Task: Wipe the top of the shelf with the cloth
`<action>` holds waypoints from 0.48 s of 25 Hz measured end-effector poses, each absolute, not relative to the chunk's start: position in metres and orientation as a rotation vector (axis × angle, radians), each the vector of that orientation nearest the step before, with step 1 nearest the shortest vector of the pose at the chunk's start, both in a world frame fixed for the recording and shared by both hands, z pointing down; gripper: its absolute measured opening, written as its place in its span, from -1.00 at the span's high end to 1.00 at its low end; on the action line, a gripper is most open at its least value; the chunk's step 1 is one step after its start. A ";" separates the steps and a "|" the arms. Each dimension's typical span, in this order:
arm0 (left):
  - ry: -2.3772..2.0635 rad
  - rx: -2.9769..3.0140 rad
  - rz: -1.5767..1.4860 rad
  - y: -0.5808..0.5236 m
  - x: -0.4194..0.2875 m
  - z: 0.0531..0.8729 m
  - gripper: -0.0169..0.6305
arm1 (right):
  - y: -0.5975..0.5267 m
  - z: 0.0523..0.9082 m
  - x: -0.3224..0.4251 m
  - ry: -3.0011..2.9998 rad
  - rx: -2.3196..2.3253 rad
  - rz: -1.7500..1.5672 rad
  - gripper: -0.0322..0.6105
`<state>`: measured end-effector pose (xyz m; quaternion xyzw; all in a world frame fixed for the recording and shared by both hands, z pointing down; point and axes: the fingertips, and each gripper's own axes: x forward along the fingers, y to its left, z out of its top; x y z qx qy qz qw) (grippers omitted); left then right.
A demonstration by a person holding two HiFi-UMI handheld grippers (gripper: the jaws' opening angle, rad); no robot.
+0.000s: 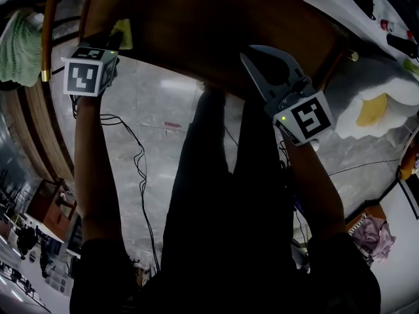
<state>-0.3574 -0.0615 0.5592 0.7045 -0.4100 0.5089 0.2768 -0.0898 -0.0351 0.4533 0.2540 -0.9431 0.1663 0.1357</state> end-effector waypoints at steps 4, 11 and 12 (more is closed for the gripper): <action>-1.172 1.836 1.375 -0.076 -0.393 0.563 0.85 | -0.040 0.460 -0.097 -2.738 0.726 0.475 0.82; -1.297 1.732 1.375 -0.090 -0.443 0.564 0.85 | -0.045 0.456 -0.107 -2.721 0.772 0.466 0.82; -1.314 1.709 1.364 -0.089 -0.448 0.564 0.85 | -0.044 0.456 -0.108 -2.720 0.769 0.464 0.82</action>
